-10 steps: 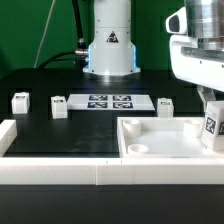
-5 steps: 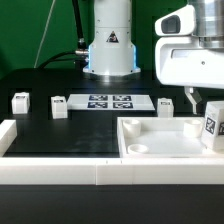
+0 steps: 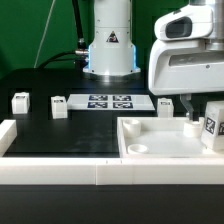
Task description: Assemble one leg
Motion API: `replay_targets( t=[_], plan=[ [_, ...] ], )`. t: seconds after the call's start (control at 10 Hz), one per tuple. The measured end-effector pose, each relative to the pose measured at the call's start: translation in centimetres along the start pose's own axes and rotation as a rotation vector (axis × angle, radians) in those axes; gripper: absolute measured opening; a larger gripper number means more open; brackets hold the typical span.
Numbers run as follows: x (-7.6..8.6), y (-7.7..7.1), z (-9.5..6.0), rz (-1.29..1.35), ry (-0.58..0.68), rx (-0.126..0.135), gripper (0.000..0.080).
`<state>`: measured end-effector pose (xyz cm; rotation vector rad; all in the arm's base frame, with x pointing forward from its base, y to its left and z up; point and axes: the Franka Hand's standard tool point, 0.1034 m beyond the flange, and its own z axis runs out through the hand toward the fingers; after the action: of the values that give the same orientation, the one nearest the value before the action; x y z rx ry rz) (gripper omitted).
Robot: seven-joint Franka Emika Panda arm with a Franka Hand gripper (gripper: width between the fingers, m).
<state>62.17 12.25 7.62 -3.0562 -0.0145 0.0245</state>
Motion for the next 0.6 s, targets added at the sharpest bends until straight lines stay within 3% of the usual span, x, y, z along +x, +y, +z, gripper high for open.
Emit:
replay_targets(
  t=[0.4,0.6],
  plan=[
    [0.18,0.27,0.08,-0.184,0.019,-0.007,0.0649],
    [0.18,0.28,0.08,-0.184,0.019,-0.007,0.0401]
  ],
)
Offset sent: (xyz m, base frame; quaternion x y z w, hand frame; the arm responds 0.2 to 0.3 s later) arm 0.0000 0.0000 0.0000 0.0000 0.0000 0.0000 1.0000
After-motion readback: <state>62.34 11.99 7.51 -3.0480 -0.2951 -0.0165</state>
